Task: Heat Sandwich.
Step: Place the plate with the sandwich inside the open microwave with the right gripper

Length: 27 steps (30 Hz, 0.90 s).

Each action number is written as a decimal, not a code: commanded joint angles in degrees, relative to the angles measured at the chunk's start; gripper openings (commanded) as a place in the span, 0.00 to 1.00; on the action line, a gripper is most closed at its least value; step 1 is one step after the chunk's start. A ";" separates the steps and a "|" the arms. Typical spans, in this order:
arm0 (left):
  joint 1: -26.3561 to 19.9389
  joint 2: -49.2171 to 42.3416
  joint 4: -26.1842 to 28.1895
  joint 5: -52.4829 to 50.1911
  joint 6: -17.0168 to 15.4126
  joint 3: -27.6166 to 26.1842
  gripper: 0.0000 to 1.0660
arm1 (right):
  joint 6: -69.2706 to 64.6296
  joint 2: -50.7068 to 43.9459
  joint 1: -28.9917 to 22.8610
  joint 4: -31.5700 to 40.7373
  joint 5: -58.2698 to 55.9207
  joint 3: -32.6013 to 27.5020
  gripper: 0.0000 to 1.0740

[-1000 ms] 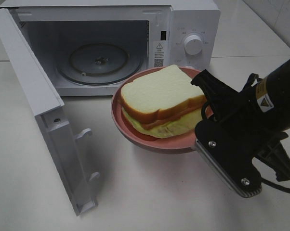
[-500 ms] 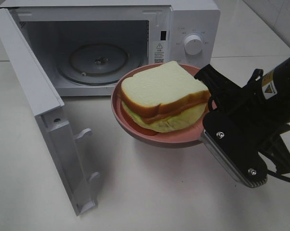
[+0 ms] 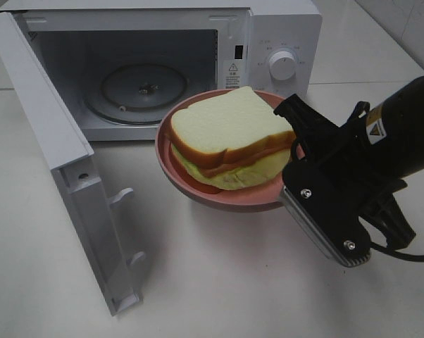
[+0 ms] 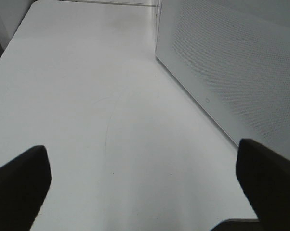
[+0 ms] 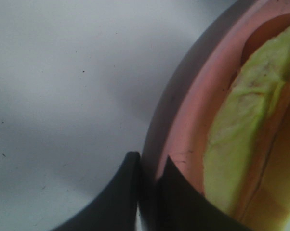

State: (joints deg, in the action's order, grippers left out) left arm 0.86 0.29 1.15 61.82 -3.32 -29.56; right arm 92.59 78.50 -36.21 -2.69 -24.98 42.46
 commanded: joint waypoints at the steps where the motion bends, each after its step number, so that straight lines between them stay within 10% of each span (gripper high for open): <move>1: -0.29 -0.23 0.34 -0.23 -0.29 0.06 0.91 | 0.17 0.97 -0.11 0.17 2.52 1.78 0.00; 27: -0.29 -0.23 0.34 -0.23 -0.29 0.06 0.91 | 0.11 14.09 -2.35 0.11 4.76 13.46 0.01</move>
State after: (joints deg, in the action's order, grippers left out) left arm 0.86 0.29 1.15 61.82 -3.32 -29.56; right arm 92.59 92.13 -38.33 -2.69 -21.83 54.55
